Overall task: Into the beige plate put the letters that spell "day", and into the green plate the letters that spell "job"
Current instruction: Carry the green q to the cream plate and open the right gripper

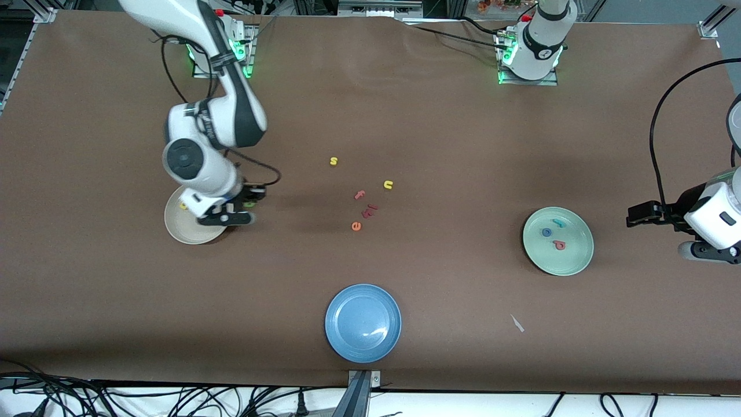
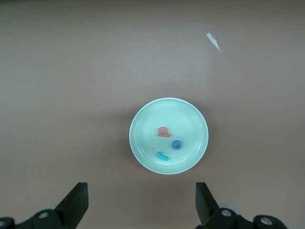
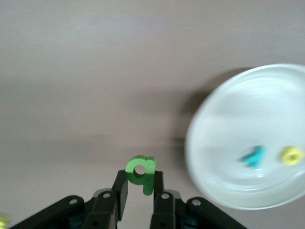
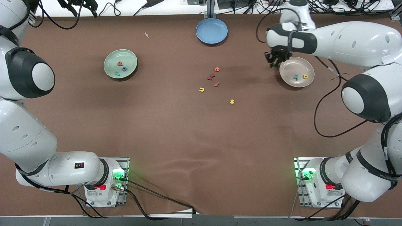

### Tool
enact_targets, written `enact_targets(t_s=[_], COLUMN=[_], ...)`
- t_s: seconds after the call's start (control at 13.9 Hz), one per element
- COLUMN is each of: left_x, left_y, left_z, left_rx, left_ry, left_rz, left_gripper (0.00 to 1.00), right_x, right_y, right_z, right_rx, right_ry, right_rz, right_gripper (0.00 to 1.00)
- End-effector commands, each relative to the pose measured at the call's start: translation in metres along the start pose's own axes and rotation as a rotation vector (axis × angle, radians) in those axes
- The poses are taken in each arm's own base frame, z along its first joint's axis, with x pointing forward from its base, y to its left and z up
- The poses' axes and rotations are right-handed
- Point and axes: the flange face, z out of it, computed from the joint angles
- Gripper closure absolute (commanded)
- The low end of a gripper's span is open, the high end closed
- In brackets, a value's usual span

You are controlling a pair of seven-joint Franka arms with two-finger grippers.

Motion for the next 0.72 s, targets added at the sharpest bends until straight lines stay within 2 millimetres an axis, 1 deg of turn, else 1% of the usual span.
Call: enact_targets(t_s=[0.0,0.07,0.14,0.22,0.29,0.36,0.43,0.5,0.58,0.65], left_x=[-0.001,-0.001,-0.001,-0.001,-0.001,-0.001,0.000,0.001,0.001,0.001], left_y=[-0.006,-0.009,-0.008,-0.006,-0.003,-0.001,0.006,0.010,0.010,0.010], left_z=[-0.006,-0.003,-0.001,-0.001,0.000,0.000,-0.001,-0.002,-0.002,-0.003], left_rx=[0.014,0.051,0.079,0.082,0.084,0.083,0.084,0.085,0.085,0.084], left_ry=[0.022,0.013,0.003,0.000,-0.008,-0.012,-0.010,-0.005,-0.004,0.000], left_rz=[0.005,0.011,0.023,0.027,0.028,0.028,0.037,0.043,0.043,0.043], left_gripper=[0.00,0.00,0.00,0.00,0.00,0.00,0.00,0.00,0.00,0.00], right_x=[0.000,0.003,0.005,0.005,0.006,0.006,0.006,0.006,0.007,0.009], right_y=[0.049,0.065,0.068,0.069,0.069,0.072,0.073,0.072,0.070,0.069], right_z=[0.024,0.037,0.047,0.056,0.060,0.061,0.061,0.056,0.049,0.035], right_rx=[-0.013,-0.016,-0.010,-0.009,-0.009,-0.005,-0.005,0.001,0.007,0.021], right_ry=[-0.033,-0.037,-0.031,-0.036,-0.040,-0.039,-0.039,-0.041,-0.033,-0.027], right_rz=[-0.062,-0.053,-0.052,-0.054,-0.049,-0.042,-0.035,-0.032,-0.032,-0.035], right_gripper=[0.88,0.88,0.88,0.85,0.84,0.67,0.07,0.00,0.00,0.00])
